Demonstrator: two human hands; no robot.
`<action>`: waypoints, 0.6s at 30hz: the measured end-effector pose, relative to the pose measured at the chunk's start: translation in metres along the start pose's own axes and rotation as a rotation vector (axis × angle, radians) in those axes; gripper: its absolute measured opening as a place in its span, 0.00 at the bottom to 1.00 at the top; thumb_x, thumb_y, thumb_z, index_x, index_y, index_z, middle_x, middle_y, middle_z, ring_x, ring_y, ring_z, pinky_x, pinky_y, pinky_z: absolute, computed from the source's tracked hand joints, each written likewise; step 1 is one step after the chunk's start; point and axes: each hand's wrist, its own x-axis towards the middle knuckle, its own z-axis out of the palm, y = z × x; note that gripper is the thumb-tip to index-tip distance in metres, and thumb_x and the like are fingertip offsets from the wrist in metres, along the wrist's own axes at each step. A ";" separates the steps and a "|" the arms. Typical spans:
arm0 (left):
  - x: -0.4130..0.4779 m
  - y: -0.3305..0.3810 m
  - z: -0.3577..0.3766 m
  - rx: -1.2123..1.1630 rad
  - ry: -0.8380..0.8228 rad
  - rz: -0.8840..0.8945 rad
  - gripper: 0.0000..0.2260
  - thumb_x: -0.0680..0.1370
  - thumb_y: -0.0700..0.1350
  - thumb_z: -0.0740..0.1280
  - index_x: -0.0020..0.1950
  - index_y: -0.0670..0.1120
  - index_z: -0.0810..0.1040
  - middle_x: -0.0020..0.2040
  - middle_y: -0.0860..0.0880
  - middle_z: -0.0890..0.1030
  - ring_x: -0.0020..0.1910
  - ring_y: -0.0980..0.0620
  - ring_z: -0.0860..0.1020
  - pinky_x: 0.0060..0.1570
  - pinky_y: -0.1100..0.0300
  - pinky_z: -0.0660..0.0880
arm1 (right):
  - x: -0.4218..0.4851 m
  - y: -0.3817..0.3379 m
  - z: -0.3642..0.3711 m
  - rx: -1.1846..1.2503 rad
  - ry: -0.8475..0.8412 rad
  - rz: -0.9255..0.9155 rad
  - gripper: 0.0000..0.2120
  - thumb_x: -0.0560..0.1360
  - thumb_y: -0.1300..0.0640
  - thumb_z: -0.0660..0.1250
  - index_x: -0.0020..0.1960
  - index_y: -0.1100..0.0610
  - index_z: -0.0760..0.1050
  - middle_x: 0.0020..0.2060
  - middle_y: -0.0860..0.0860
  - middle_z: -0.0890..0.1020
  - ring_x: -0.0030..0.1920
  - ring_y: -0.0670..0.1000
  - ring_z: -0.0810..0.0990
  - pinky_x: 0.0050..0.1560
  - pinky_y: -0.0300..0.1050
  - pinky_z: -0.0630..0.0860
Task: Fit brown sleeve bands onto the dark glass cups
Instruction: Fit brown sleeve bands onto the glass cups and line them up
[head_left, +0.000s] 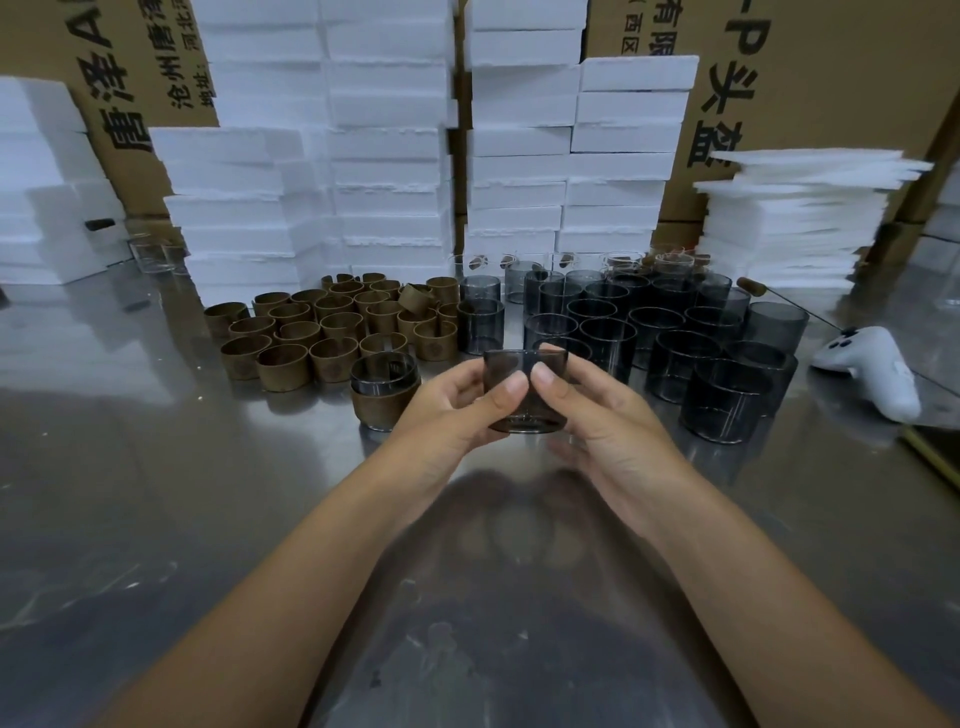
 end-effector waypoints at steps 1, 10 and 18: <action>0.000 0.001 0.000 -0.023 -0.009 -0.003 0.21 0.68 0.53 0.70 0.58 0.46 0.79 0.51 0.49 0.84 0.53 0.53 0.82 0.50 0.62 0.78 | 0.001 0.000 -0.001 0.004 -0.006 -0.006 0.31 0.56 0.39 0.74 0.58 0.48 0.80 0.52 0.52 0.84 0.57 0.51 0.81 0.54 0.46 0.70; 0.000 0.005 0.000 -0.200 -0.055 -0.069 0.19 0.72 0.56 0.64 0.59 0.48 0.79 0.57 0.43 0.82 0.54 0.47 0.81 0.56 0.56 0.77 | 0.006 0.001 -0.006 0.068 0.024 -0.012 0.35 0.56 0.38 0.72 0.61 0.50 0.79 0.49 0.48 0.85 0.48 0.48 0.81 0.53 0.46 0.71; 0.002 0.004 -0.003 -0.116 -0.091 -0.103 0.28 0.66 0.67 0.67 0.58 0.52 0.78 0.53 0.46 0.84 0.53 0.48 0.82 0.51 0.58 0.79 | 0.005 0.003 -0.001 -0.142 0.092 -0.070 0.21 0.73 0.37 0.61 0.55 0.50 0.79 0.49 0.55 0.85 0.45 0.51 0.81 0.46 0.44 0.74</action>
